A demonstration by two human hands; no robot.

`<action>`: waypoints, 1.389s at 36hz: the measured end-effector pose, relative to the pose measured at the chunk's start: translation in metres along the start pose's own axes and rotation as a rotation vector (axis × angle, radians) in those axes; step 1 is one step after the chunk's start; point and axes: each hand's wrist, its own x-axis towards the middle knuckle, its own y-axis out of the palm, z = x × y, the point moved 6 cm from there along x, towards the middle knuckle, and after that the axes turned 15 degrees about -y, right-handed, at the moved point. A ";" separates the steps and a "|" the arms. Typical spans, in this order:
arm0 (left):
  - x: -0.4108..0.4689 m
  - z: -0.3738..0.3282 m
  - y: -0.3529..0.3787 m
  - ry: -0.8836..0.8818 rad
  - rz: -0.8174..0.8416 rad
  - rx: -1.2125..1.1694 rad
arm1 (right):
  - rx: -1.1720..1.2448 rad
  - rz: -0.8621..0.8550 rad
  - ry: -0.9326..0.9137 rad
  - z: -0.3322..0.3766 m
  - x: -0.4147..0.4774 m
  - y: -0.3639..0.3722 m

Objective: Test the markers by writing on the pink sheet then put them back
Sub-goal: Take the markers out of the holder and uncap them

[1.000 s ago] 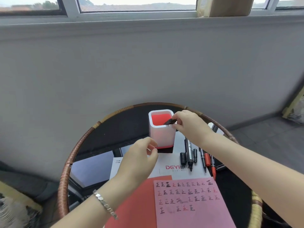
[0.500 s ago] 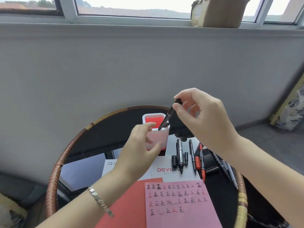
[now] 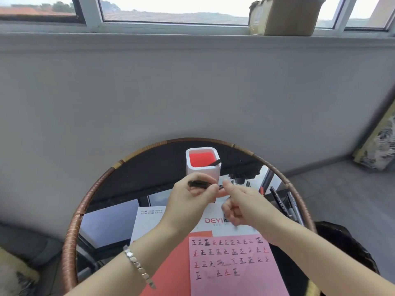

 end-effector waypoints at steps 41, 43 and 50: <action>-0.005 0.029 0.005 0.051 0.094 0.759 | 0.178 -0.172 -0.237 -0.006 0.003 0.002; -0.003 0.027 0.000 0.021 0.073 0.756 | 0.224 -0.229 -0.223 -0.008 0.010 -0.002; -0.001 0.033 -0.036 -0.206 -0.103 0.677 | -0.360 -0.168 0.007 -0.028 0.046 -0.038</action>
